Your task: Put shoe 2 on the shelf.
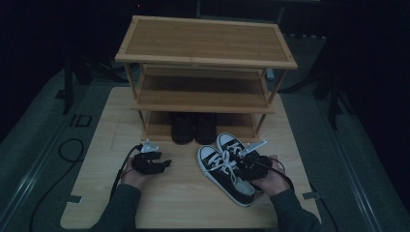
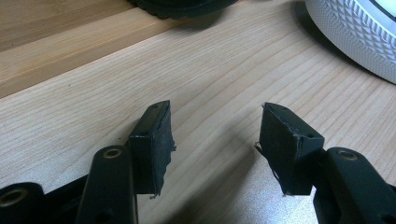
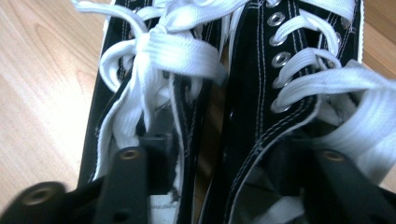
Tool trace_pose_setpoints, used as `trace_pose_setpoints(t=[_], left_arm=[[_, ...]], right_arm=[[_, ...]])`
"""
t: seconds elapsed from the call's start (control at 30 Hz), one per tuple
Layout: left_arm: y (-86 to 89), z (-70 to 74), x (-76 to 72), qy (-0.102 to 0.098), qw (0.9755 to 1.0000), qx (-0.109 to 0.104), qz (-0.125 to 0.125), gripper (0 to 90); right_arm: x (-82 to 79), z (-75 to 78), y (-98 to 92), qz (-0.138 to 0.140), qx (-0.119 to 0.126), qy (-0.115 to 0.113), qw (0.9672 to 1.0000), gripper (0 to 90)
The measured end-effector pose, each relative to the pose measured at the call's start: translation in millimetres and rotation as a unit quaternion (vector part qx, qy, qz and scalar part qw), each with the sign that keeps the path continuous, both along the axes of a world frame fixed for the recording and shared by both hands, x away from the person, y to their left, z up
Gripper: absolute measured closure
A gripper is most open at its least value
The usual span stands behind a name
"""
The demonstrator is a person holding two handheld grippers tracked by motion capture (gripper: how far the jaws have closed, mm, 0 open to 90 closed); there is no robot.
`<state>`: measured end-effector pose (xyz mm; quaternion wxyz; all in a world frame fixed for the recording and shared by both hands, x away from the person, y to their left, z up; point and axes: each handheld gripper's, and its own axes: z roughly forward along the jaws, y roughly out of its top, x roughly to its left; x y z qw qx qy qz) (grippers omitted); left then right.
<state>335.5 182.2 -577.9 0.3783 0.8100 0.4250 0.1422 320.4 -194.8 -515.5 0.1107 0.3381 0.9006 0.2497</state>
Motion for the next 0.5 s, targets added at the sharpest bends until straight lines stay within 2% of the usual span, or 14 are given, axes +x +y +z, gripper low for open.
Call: trace_pose_setpoints(t=[0.13, 0.37, 0.5], left_arm=[[0.2, 0.0, 0.1, 0.000, 1.0000, 0.000, 0.000, 44.7], [0.2, 0.0, 0.2, -0.001, 1.0000, 0.000, 0.000, 44.7], [-0.1, -0.1, 0.0, 0.000, 1.0000, 0.000, 0.000, 44.7]], right_arm=[[2.6, -0.9, 1.1, 0.003, 0.001, 0.002, 1.0000, 59.8], [7.0, -8.5, 6.1, -0.004, 0.004, 0.013, 0.9999, 58.6], [7.5, -9.9, 7.2, -0.014, 0.001, 0.017, 0.9998, 63.4]])
